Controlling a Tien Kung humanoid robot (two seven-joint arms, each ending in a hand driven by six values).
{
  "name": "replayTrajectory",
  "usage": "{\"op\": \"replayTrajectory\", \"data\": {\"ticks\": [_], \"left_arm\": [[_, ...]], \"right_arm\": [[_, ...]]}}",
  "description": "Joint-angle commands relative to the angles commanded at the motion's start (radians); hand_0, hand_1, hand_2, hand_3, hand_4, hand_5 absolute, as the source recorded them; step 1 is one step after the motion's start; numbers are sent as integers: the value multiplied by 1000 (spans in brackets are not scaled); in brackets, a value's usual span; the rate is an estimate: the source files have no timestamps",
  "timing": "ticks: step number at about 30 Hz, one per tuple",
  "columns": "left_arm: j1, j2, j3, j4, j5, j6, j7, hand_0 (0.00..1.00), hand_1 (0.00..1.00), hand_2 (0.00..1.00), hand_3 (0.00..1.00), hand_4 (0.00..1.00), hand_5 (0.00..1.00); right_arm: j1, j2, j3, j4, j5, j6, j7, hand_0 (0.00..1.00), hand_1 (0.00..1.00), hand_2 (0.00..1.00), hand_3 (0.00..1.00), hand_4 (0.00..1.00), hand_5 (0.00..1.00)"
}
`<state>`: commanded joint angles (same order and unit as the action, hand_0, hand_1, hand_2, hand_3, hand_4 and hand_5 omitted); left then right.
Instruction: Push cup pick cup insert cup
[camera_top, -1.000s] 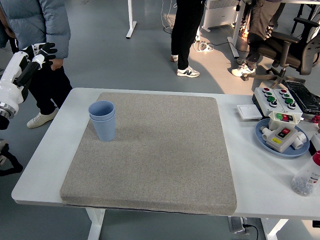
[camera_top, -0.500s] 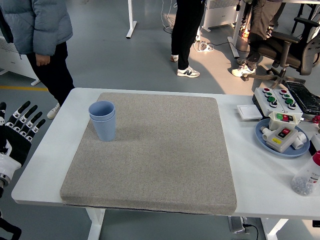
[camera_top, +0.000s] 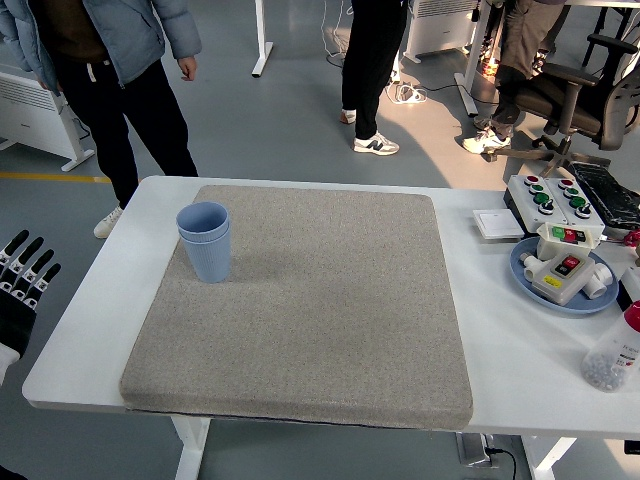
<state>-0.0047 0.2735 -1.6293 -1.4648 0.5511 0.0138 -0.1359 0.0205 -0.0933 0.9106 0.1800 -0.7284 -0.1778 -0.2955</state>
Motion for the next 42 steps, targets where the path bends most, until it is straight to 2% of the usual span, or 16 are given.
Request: {"op": "replayTrajectory", "data": {"ticks": [2, 11, 17, 27, 42], "left_arm": [[1, 0, -6, -1, -5, -2, -3, 868, 879, 913, 873, 707, 998], [3, -5, -7, 7, 0, -10, 3, 865, 877, 911, 870, 703, 998], [-15, -3, 4, -3, 7, -8, 1, 870, 877, 910, 870, 705, 998], [-53, 3, 53, -13, 21, -2, -5, 873, 882, 917, 880, 703, 998], [-60, 5, 75, -17, 35, 11, -20, 874, 882, 917, 881, 698, 998]], "right_arm": [[0, 0, 1, 0, -1, 0, 0, 530, 547, 620, 685, 316, 859], [0, -2, -7, 0, 6, -5, -4, 530, 547, 616, 682, 310, 856], [-9, 18, -14, 0, 54, -26, 7, 530, 547, 620, 678, 305, 855], [-10, 43, -119, 0, 109, -5, 34, 530, 547, 614, 661, 280, 869], [-10, 39, -125, 0, 104, -4, 46, 530, 547, 612, 649, 268, 861]]}}
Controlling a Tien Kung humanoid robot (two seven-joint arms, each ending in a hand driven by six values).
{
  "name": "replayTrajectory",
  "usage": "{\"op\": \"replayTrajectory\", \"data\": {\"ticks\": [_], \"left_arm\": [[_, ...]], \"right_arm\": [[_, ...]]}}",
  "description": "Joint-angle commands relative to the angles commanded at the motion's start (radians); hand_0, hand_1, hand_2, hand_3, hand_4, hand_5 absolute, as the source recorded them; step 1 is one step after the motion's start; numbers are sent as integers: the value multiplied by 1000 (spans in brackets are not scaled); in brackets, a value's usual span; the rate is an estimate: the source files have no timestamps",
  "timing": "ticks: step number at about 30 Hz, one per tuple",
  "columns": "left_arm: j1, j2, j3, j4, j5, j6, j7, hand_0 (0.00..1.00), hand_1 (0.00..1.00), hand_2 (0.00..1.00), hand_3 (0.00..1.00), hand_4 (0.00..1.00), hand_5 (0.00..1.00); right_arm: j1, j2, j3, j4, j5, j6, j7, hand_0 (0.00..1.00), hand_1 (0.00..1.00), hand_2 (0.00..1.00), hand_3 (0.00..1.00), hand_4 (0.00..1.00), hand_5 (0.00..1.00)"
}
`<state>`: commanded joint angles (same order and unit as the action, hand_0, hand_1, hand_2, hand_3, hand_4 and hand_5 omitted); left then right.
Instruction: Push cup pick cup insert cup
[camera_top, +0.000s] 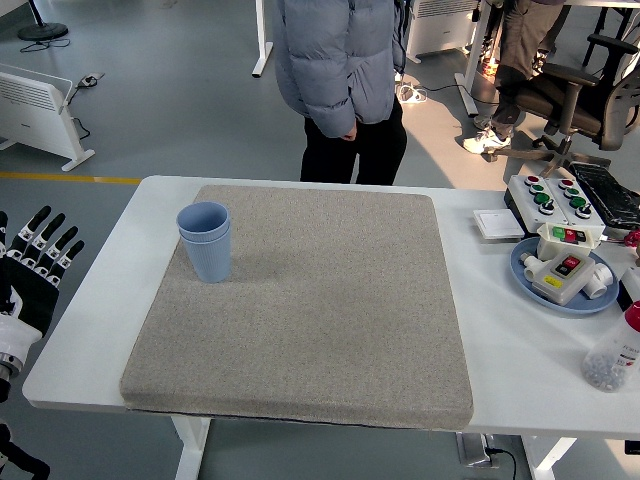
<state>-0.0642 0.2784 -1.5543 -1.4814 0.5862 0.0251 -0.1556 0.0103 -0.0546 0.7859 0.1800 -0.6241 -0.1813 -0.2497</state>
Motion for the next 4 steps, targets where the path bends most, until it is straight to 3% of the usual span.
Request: {"op": "replayTrajectory", "data": {"ticks": [4], "left_arm": [[1, -1, 7, 3, 3, 3, 1, 874, 882, 917, 881, 698, 998]], "right_arm": [[-3, -3, -1, 0, 2, -4, 1, 530, 547, 612, 649, 268, 861]]}}
